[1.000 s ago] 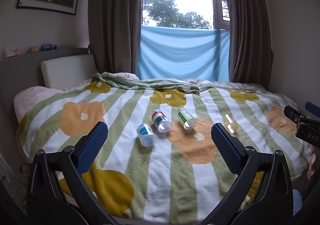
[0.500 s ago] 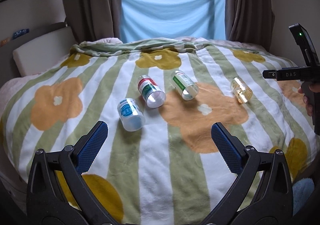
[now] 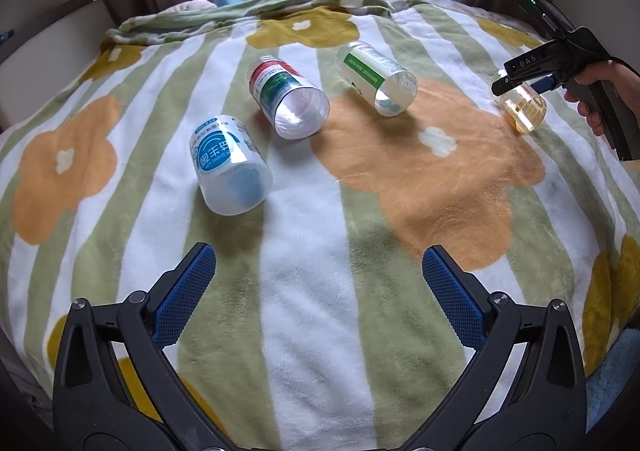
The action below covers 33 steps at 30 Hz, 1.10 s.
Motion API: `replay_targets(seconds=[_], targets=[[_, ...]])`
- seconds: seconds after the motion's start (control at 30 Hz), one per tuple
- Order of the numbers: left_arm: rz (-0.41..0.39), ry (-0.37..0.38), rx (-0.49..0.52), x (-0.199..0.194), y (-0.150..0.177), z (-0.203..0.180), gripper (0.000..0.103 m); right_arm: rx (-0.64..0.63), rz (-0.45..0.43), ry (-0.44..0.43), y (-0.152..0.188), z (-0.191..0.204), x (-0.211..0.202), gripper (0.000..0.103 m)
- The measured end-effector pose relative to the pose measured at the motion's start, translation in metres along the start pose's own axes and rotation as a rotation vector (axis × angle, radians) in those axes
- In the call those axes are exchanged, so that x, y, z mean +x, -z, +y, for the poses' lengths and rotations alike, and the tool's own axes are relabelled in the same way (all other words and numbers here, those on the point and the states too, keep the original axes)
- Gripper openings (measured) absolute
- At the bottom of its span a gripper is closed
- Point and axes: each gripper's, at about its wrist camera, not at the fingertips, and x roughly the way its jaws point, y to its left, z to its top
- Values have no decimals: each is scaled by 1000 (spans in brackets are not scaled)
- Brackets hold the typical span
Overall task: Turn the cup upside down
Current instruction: 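Lift the orange-labelled cup with the right tool and rotate it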
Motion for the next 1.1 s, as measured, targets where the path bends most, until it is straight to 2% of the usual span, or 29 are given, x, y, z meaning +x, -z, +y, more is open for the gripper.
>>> replay_targets(seconds=[0.13,0.37,0.63,0.73,0.87,1.1], targets=[[6,11,-5,3,2,2,103,-14,27,29,2,2,13,57],[-10,3,6,-7,2,1,103,-36,12,32,7,5,2,57],[-54,9,10,-49,6,1,103,-68,-53,-30,26,24,-54,56],[-65,7,8,-66,12,1,103,-88,-76,-72,39,40,-79,56],[-74,7,-9,-89,25,4,103,-106,-78,-169,66,66,-105,56],[-83,17,-57,-115,52,12,103,-159,-33,-283,128,121,-111,56]])
